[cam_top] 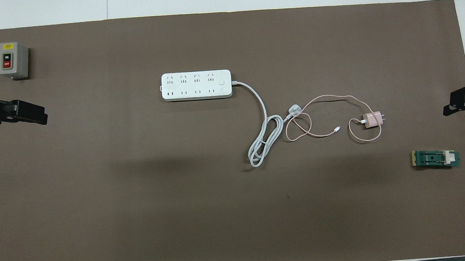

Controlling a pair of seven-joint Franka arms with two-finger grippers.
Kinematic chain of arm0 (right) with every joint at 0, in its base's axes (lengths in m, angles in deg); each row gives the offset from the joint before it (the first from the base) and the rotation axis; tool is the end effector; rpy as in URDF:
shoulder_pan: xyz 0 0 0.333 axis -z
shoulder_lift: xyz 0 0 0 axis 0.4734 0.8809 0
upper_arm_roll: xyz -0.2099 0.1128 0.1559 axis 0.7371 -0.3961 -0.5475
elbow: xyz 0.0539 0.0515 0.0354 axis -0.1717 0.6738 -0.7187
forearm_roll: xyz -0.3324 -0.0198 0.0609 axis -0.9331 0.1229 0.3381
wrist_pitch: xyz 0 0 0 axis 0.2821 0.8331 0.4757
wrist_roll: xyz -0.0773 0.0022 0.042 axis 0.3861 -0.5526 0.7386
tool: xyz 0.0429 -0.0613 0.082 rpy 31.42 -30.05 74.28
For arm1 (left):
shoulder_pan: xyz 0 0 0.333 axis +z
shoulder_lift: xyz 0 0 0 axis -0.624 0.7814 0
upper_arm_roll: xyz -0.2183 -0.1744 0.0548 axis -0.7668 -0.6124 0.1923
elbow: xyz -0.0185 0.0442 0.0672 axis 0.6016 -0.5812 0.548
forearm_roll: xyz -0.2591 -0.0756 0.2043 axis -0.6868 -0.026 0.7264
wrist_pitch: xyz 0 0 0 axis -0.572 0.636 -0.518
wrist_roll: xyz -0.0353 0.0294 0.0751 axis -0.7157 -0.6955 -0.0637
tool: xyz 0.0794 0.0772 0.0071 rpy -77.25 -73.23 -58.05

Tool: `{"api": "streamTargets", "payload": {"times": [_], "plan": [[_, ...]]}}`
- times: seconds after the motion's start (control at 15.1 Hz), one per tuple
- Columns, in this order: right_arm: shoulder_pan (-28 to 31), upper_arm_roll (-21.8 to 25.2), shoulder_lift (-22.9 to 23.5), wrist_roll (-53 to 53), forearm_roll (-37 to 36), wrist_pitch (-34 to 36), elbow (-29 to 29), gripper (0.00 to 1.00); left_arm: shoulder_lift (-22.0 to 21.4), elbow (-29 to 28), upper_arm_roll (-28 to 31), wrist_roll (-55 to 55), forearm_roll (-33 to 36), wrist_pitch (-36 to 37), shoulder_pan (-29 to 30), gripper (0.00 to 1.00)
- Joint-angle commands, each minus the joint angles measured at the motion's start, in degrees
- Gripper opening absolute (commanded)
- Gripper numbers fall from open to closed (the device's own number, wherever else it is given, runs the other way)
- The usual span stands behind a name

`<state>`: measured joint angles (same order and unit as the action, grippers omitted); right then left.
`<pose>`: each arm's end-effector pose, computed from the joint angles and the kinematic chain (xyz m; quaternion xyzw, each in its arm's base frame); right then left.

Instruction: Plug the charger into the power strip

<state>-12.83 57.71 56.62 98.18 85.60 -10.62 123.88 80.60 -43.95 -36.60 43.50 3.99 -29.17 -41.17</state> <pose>0.4742 -0.1070 0.5126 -0.9697 0.2216 0.0904 0.0493 0.5066 -0.0459 0.5701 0.9966 -0.0816 -0.0092 0.0004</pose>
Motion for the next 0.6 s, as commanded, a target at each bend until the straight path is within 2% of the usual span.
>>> {"api": "streamTargets", "payload": {"times": [0.0,0.33,0.53], "plan": [[3.64,-0.54,2.90,7.96,5.43,-2.03,1.35,0.96,-0.72,-1.09,0.28,0.02,-0.81,0.95,0.45,1.00],[8.30,-0.46,7.13,19.65,15.63,-8.07,7.85,0.93,-0.81,-1.27,0.19,0.02,-0.81,0.95,0.54,1.00],[7.87,-0.54,7.91,27.74,16.17,-11.08,10.67,0.93,-0.81,-1.27,0.28,0.02,-0.81,0.95,0.63,1.00]]}}
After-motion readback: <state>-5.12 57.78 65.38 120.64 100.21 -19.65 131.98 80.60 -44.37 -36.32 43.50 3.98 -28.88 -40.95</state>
